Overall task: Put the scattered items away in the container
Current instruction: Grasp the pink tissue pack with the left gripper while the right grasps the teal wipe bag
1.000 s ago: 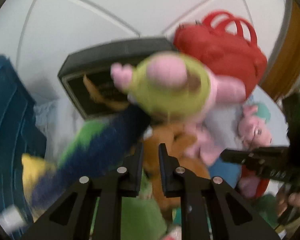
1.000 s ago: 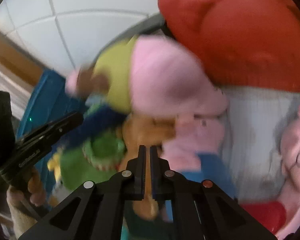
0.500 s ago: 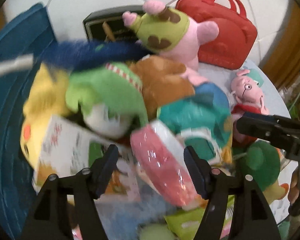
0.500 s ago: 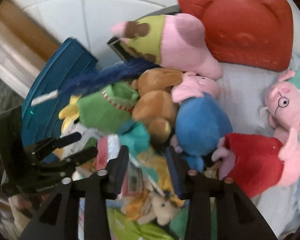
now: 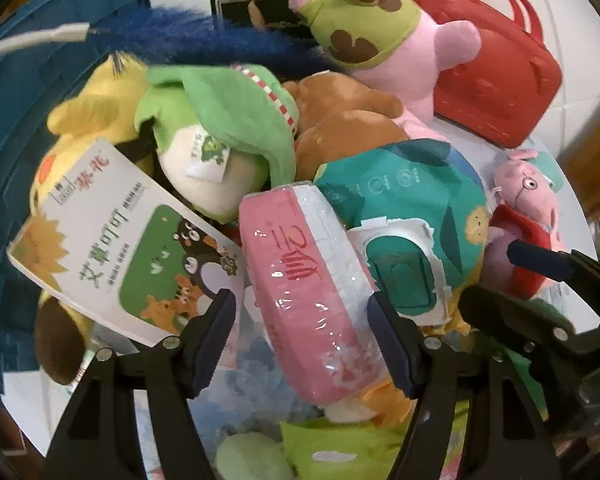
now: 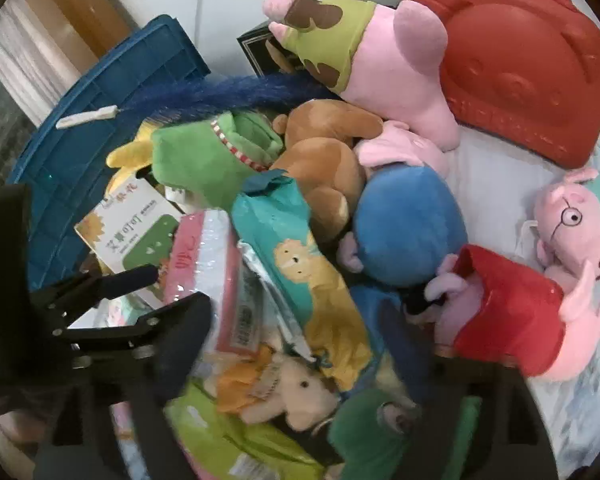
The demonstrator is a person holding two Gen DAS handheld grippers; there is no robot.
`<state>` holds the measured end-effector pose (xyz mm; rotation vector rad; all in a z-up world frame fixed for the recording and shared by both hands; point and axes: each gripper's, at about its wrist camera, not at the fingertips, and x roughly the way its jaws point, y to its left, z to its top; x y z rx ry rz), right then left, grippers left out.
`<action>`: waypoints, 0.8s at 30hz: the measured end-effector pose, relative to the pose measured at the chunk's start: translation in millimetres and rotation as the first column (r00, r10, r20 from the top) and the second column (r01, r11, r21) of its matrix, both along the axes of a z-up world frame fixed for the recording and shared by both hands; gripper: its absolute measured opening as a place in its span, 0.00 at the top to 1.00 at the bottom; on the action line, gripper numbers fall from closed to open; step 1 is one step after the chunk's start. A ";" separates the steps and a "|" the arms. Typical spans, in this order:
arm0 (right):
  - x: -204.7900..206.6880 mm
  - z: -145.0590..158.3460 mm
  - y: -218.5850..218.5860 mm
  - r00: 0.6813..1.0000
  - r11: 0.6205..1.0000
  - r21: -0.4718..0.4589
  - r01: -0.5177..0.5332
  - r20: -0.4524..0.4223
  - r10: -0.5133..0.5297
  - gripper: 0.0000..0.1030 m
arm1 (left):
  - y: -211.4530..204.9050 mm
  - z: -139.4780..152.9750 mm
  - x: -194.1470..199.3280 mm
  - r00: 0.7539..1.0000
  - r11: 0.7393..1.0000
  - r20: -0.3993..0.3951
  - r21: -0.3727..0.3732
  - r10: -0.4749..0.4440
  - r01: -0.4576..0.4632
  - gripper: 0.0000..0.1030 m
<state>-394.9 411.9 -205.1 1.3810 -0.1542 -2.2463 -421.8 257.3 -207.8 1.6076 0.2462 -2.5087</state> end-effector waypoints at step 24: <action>-40.3 -46.0 -37.3 0.987 0.990 0.009 -0.141 0.081 0.140 0.48 | -22.9 -18.8 -0.4 0.998 0.997 -0.044 -0.064 0.050 -0.053 0.31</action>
